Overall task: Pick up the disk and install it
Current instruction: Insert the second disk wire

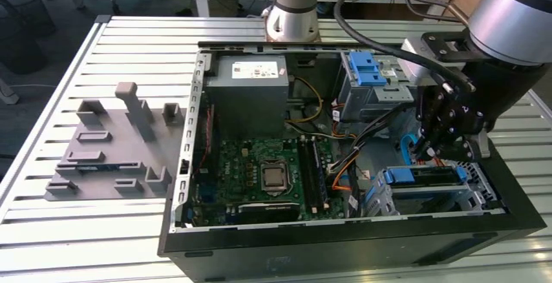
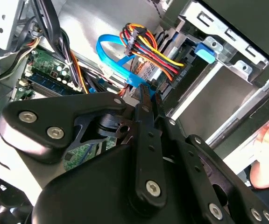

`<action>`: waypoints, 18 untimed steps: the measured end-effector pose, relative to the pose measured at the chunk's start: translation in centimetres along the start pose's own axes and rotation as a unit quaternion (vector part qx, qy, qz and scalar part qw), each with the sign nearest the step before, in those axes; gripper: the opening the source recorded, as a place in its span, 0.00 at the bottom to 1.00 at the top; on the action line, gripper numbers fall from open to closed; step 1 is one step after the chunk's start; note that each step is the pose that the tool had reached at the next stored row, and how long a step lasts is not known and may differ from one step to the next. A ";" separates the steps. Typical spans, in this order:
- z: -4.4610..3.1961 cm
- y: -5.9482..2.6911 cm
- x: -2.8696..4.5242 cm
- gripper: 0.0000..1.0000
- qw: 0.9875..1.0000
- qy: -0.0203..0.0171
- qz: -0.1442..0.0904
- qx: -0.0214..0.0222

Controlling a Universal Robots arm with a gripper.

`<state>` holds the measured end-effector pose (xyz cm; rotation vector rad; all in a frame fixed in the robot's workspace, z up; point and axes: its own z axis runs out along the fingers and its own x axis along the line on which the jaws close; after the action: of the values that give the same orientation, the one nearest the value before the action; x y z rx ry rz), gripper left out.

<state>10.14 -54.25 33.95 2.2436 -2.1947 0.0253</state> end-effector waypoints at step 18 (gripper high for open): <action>0.35 0.01 1.20 0.16 1.000 0.000 0.001 0.000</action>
<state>10.16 -55.46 33.62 2.2405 -2.1980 0.0252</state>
